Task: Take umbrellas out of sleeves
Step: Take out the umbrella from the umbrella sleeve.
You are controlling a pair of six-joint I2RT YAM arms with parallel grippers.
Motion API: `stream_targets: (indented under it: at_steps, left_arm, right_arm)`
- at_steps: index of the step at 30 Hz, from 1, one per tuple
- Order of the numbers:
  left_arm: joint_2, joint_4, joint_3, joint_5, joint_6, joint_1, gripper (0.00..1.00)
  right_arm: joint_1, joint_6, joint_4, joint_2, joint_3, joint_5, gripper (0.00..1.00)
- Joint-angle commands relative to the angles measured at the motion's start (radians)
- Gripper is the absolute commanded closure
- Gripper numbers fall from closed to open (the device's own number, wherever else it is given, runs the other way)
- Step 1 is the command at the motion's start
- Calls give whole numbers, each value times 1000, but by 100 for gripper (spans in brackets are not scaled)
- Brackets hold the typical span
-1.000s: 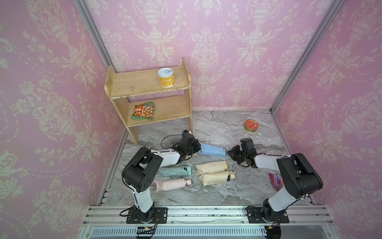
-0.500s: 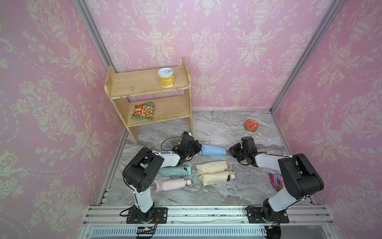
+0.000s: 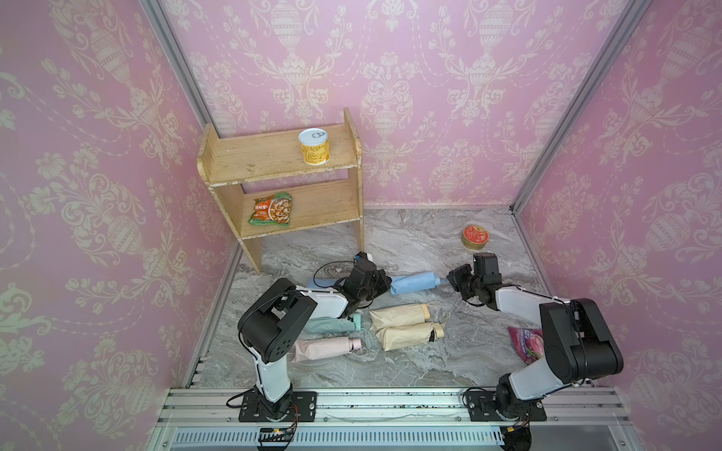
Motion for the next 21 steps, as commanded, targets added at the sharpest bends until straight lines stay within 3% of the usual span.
stream_targets:
  at_steps: [1, 21]
  left_arm:
    - [22, -11, 34, -25, -1, -2, 100]
    - [46, -74, 107, -40, 60, -4, 100]
  right_arm:
    - [-24, -35, -34, -25, 30, -4, 100]
    - [-124, -38, -13, -6, -16, -14, 100]
